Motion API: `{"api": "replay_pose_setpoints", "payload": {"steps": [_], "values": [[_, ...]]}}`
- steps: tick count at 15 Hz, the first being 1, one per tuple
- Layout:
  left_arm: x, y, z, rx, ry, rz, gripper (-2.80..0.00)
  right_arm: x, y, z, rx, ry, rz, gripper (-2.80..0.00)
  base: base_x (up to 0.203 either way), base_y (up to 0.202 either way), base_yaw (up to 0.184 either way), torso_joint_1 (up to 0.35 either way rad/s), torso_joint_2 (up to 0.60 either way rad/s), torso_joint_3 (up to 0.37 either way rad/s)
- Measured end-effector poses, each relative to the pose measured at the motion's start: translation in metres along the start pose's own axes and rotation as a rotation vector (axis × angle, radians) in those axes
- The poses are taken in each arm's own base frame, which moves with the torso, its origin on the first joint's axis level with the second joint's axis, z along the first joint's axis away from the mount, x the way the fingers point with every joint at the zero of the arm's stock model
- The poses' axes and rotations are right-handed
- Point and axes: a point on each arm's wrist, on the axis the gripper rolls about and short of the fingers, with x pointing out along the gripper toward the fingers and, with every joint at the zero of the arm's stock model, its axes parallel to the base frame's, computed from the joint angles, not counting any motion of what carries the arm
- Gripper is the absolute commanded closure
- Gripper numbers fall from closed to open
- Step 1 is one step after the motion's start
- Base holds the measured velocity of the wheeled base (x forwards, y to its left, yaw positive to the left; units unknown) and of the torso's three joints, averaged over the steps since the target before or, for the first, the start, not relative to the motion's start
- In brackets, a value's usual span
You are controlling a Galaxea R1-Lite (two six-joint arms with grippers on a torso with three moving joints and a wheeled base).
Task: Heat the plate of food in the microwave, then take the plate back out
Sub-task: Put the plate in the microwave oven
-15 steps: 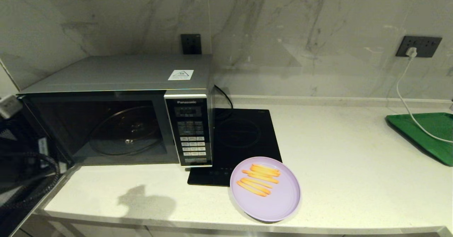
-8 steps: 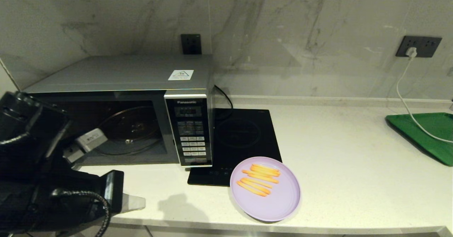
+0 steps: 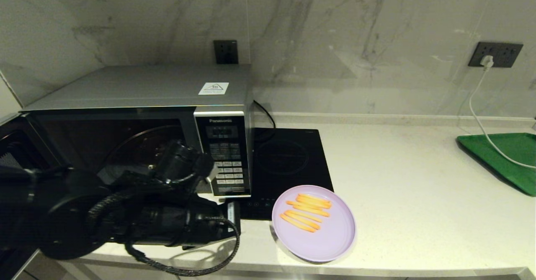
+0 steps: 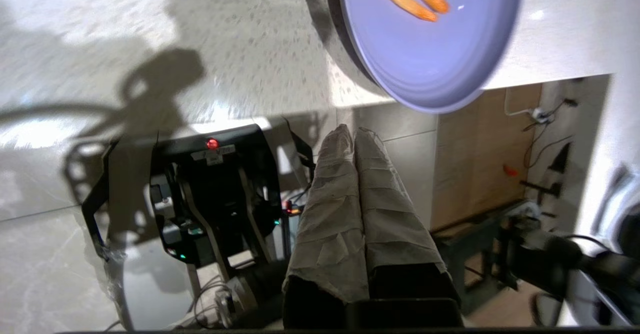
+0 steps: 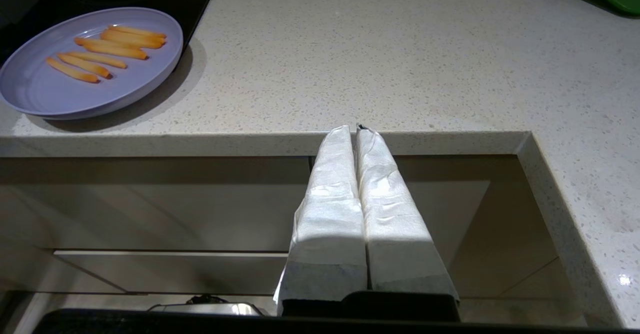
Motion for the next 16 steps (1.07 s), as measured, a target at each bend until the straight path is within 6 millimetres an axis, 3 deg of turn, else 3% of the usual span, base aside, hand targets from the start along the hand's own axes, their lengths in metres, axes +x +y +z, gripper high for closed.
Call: {"api": "replay_pose_setpoints", "payload": {"steps": [3, 5, 11, 16], "values": [[0.052, -0.004, 0.001, 0.048, -0.001, 0.022, -2.8, 0.0, 0.0, 0.0, 0.0, 0.0, 0.0, 0.0, 0.0, 0.0, 0.0, 0.0, 0.0, 0.0], [0.069, -0.009, 0.006, 0.072, -0.026, 0.08, -2.8, 0.0, 0.0, 0.0, 0.0, 0.0, 0.0, 0.0, 0.0, 0.0, 0.0, 0.0, 0.0, 0.0], [0.093, -0.038, 0.035, 0.1, -0.033, 0.19, -2.8, 0.0, 0.0, 0.0, 0.0, 0.001, 0.0, 0.0, 0.0, 0.0, 0.0, 0.0, 0.0, 0.0], [0.111, -0.039, 0.041, 0.14, -0.015, 0.294, -2.8, 0.0, 0.0, 0.0, 0.0, 0.001, 0.0, 0.0, 0.0, 0.0, 0.0, 0.0, 0.0, 0.0]]}}
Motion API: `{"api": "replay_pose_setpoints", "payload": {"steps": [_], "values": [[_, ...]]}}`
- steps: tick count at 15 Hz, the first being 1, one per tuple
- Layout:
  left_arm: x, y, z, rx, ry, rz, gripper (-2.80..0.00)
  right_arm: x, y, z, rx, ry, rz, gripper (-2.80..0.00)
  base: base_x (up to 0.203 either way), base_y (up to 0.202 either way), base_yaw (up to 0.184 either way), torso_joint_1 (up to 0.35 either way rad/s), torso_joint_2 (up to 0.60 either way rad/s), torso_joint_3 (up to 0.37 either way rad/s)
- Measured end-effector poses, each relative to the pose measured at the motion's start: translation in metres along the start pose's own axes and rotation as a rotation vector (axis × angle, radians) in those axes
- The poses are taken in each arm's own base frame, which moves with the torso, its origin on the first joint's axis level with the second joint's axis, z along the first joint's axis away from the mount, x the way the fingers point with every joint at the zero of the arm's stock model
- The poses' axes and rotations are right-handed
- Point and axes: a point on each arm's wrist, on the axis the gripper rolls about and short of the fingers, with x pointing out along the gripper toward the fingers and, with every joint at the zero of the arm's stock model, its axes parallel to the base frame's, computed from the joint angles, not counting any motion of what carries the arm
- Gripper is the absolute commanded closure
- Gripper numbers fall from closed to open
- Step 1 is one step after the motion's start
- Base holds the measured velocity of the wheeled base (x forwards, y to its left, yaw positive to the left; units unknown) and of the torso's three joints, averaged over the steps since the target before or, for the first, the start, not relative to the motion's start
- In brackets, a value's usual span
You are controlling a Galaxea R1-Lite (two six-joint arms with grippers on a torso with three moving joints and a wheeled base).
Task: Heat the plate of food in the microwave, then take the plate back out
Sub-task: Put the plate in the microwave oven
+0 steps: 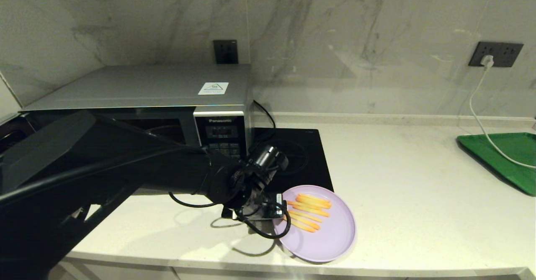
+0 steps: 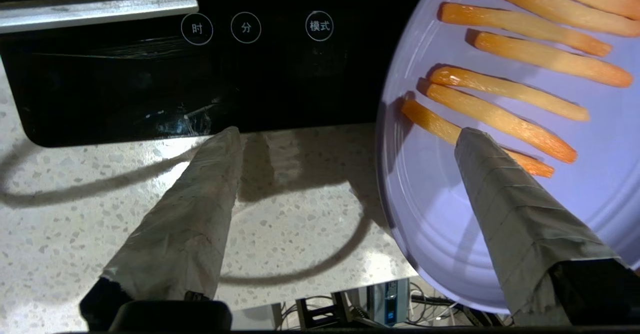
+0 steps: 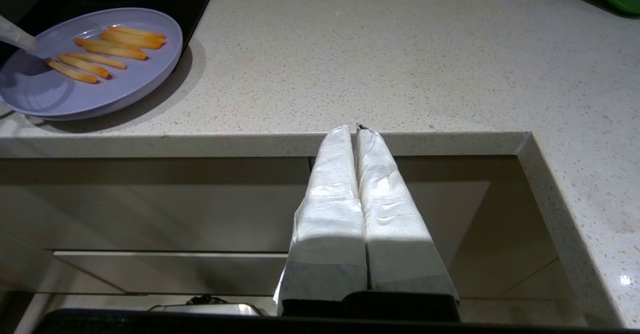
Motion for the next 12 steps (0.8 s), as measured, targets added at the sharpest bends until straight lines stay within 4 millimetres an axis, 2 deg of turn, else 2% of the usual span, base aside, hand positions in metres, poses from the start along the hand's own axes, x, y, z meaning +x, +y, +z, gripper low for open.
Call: {"api": "replay_pose_setpoints", "payload": {"steps": [12], "values": [[0.01, 0.011, 0.004, -0.025, -0.022, 0.08, -2.8, 0.0, 0.0, 0.0, 0.0, 0.0, 0.001, 0.0, 0.0, 0.0, 0.0, 0.0, 0.0, 0.0]]}}
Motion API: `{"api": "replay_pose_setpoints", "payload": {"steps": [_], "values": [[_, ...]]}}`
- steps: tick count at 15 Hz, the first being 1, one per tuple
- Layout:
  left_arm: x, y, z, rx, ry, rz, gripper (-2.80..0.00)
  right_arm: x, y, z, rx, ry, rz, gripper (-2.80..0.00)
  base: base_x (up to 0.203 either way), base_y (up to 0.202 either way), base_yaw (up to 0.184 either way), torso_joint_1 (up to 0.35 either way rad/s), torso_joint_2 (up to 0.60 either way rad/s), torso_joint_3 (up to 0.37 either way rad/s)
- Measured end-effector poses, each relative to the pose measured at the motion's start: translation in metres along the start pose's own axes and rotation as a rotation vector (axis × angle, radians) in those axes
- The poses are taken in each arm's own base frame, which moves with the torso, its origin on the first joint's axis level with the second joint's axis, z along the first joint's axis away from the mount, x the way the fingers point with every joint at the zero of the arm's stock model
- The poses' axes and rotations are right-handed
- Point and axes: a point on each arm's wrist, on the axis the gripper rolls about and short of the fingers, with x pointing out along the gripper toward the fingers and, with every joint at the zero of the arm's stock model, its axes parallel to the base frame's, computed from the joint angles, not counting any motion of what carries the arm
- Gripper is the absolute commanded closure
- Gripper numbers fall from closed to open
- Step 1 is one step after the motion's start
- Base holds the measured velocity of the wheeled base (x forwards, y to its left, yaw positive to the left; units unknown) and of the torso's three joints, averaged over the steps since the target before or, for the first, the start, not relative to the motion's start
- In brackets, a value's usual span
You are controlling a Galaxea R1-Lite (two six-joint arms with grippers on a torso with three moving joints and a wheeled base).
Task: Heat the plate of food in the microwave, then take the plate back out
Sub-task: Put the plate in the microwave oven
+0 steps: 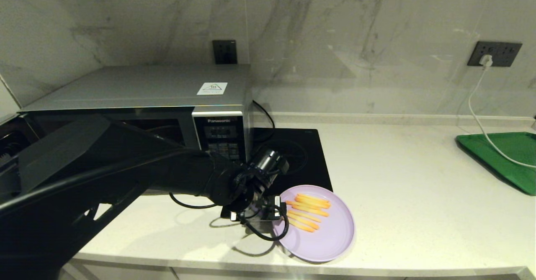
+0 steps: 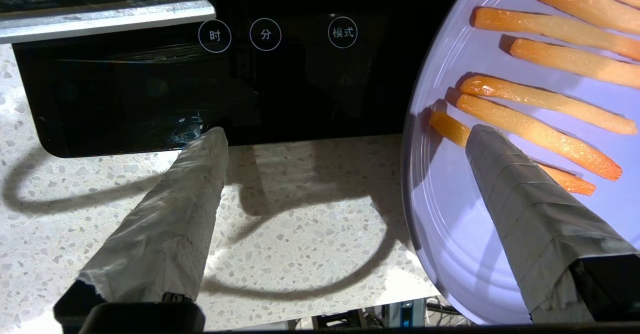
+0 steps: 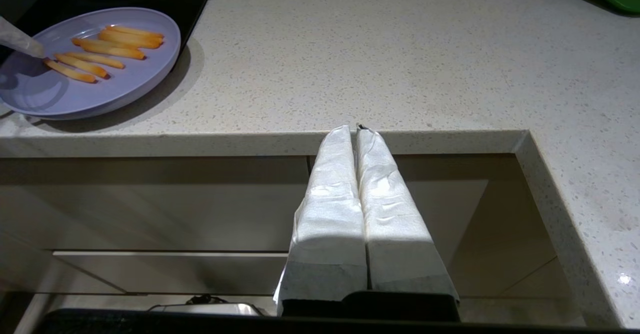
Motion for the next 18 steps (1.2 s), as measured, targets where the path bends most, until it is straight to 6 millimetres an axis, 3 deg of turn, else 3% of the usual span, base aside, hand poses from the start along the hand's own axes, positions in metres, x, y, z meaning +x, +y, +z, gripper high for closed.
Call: {"api": "replay_pose_setpoints", "payload": {"steps": [18], "values": [[-0.006, 0.006, -0.015, -0.037, 0.066, 0.046, -2.8, 0.0, 0.0, 0.0, 0.0, 0.0, 0.0, 0.0, 0.0, 0.0, 0.0, 0.0, 0.0, 0.0]]}}
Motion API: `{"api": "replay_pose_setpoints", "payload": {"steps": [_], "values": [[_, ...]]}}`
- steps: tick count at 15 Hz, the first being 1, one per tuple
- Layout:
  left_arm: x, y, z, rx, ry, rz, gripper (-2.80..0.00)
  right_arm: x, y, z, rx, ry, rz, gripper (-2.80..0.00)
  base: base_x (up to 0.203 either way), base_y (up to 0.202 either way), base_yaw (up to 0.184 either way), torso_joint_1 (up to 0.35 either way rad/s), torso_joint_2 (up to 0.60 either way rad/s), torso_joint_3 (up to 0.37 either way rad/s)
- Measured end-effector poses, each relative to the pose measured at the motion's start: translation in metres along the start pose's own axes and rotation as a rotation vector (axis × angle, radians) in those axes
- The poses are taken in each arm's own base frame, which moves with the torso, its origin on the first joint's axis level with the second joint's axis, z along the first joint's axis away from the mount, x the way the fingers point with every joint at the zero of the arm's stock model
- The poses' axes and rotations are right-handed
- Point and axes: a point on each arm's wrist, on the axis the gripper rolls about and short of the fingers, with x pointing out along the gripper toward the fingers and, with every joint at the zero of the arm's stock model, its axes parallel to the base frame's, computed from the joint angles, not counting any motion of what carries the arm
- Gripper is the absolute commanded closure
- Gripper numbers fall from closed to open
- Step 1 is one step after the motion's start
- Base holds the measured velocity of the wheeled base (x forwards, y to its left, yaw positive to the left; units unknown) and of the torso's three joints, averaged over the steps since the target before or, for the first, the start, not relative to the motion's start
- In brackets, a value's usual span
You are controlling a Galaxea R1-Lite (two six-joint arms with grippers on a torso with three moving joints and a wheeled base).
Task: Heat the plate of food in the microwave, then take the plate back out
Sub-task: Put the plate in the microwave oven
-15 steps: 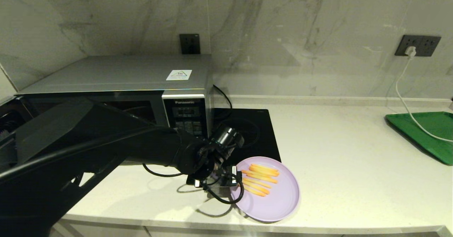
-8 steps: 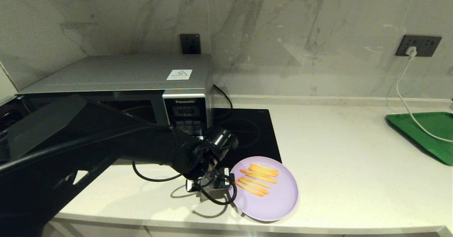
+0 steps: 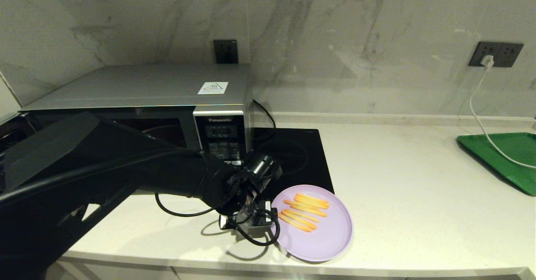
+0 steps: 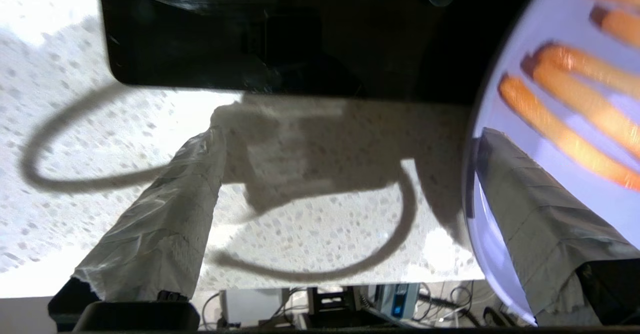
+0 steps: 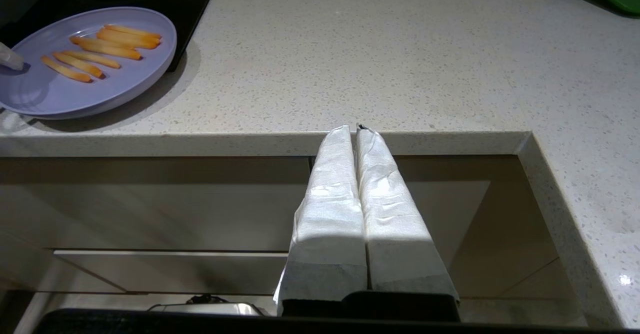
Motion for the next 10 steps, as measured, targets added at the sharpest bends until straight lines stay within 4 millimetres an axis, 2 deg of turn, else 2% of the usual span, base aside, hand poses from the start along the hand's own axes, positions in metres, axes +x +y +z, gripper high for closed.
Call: {"api": "replay_pose_setpoints", "payload": {"steps": [3, 4, 10], "values": [[0.001, -0.003, -0.005, 0.015, 0.01, 0.001, -2.8, 0.0, 0.0, 0.0, 0.0, 0.0, 0.0, 0.0, 0.0, 0.0, 0.0, 0.0, 0.0, 0.0], [0.002, -0.004, -0.007, 0.018, 0.013, 0.002, 0.0, 0.0, 0.0, 0.0, 0.0, 0.0, 0.0, 0.0, 0.0, 0.0, 0.0, 0.0, 0.0, 0.0], [0.004, -0.007, -0.014, 0.034, 0.028, -0.001, 0.0, 0.0, 0.0, 0.0, 0.0, 0.0, 0.0, 0.0, 0.0, 0.0, 0.0, 0.0, 0.0, 0.0]]}}
